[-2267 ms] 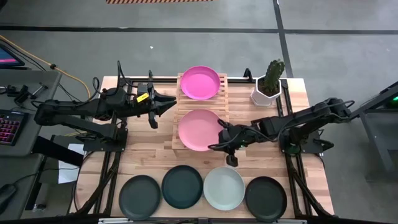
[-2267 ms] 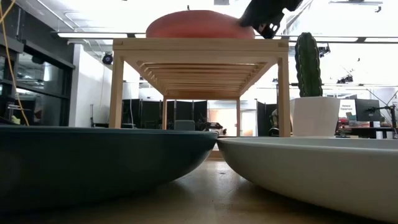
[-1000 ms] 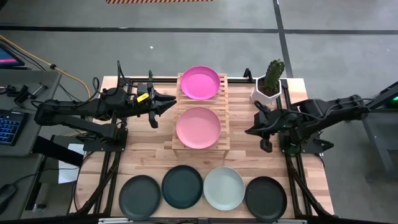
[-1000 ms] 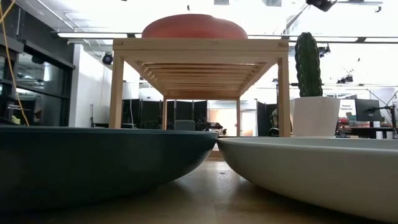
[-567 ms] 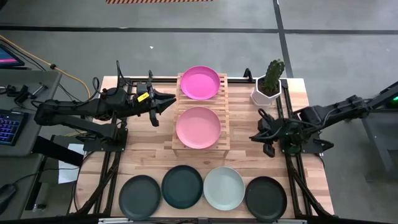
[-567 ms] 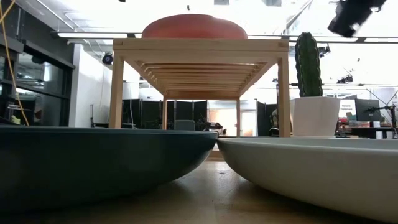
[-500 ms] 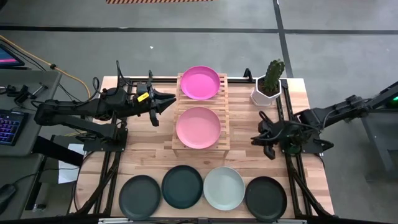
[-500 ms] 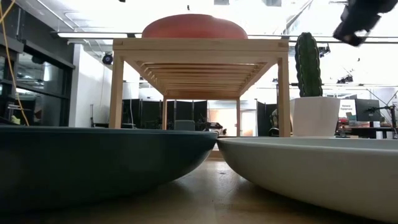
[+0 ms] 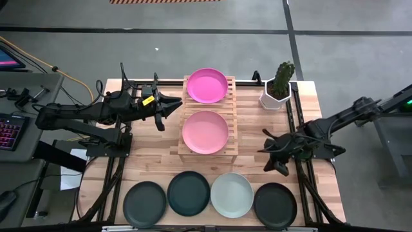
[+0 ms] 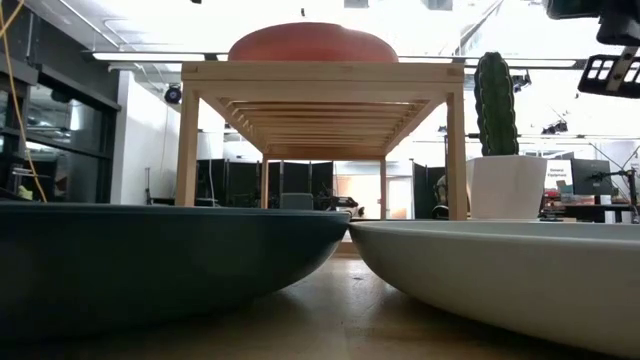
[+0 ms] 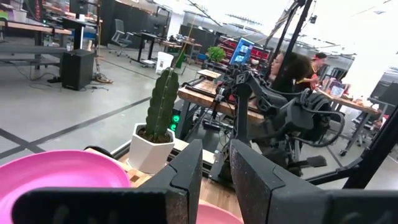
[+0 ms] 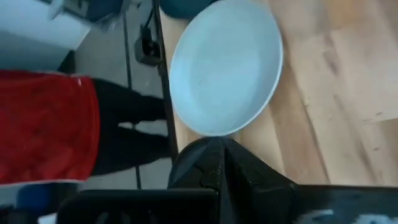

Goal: Place and stack plates onto a shelf
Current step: Stack the right black plate on top of the pink plate on the shelf

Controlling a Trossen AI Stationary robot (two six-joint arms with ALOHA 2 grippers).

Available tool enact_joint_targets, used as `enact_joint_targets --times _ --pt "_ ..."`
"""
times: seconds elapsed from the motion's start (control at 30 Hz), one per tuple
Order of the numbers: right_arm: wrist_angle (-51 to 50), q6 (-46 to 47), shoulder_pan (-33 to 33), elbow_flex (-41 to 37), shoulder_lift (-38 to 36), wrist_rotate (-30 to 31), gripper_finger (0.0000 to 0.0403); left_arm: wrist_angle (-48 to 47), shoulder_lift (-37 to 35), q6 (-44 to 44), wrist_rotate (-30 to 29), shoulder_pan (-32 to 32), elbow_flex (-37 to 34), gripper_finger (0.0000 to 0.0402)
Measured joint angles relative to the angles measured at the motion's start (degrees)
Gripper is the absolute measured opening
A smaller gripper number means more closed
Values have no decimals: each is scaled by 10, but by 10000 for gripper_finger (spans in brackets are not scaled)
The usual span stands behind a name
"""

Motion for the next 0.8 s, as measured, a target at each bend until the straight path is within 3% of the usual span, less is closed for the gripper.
enact_joint_targets --times 0.2,0.3,0.57,0.8 --pt "-27 -1 7 0 48 -58 4 -2 0 0 0 0 0 74" --pt "-38 -7 28 0 75 -59 29 -2 0 0 0 0 0 74" --pt "-64 -37 93 0 158 -16 147 -2 0 27 0 0 0 74" --pt "-61 -65 136 0 219 37 173 -2 0 30 0 0 0 74"
